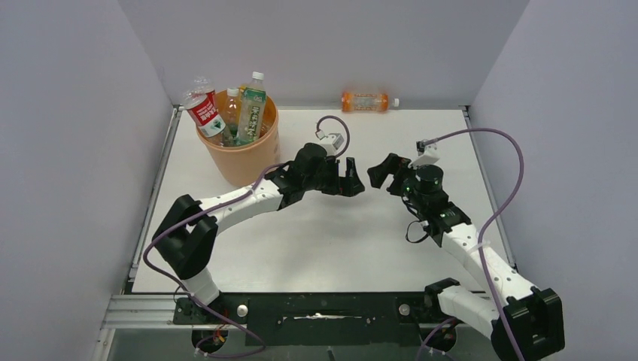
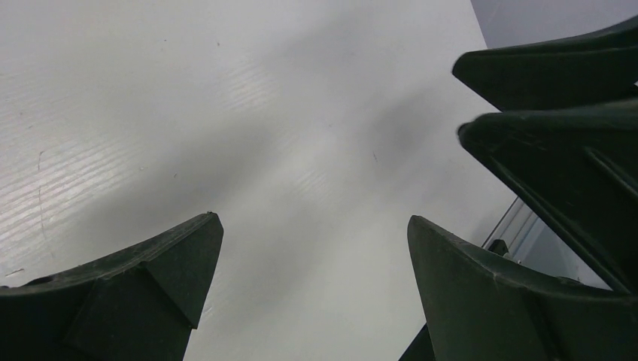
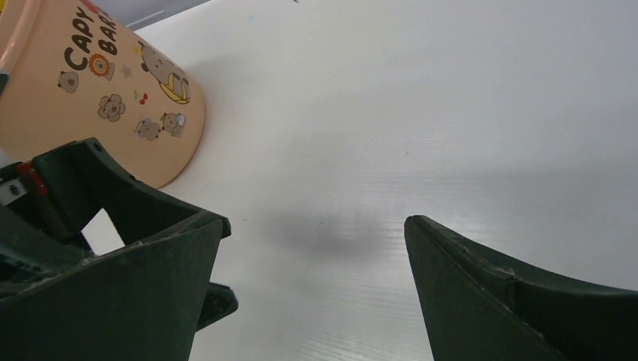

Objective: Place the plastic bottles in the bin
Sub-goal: Move the plastic bottle to the center of the board.

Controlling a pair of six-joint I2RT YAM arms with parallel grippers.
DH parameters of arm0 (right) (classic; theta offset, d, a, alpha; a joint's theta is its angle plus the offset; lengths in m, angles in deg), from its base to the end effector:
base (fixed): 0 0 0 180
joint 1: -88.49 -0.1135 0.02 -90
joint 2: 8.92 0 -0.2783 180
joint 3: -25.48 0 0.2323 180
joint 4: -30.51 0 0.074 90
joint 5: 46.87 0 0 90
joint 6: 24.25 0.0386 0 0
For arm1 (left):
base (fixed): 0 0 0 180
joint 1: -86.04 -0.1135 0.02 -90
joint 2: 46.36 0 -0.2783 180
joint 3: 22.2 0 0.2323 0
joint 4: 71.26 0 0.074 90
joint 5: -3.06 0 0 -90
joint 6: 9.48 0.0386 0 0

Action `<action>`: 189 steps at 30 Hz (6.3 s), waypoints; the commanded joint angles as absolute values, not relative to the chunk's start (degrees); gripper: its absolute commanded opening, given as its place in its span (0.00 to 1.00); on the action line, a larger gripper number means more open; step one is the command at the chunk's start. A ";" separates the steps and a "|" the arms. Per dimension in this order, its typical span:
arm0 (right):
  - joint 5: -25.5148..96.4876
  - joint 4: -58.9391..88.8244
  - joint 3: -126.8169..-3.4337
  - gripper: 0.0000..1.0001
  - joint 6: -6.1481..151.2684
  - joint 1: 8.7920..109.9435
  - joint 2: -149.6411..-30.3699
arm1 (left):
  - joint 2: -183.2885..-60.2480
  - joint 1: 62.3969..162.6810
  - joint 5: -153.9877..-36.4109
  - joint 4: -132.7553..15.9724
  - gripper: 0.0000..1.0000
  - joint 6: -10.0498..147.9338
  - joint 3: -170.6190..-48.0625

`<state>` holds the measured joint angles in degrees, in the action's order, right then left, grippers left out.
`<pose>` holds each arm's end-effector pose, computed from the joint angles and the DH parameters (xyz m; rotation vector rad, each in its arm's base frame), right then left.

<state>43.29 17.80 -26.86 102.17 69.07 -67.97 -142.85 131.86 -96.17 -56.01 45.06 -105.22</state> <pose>0.2016 0.0710 0.2876 0.2923 1.9427 0.6487 0.2574 -0.2737 0.2820 0.3078 2.2130 -0.9977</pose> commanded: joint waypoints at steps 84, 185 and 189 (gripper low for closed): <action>13.24 54.38 -118.96 0.98 108.88 96.43 -168.63 | -213.28 106.43 -103.40 -105.10 0.97 42.09 -170.35; -3.43 62.71 -126.59 0.98 113.12 83.29 -178.54 | -205.59 100.02 -110.34 -111.93 0.97 37.30 -152.18; -8.61 71.66 -114.97 0.84 115.56 83.28 -173.10 | -205.12 99.76 -110.54 -112.65 0.97 36.84 -151.08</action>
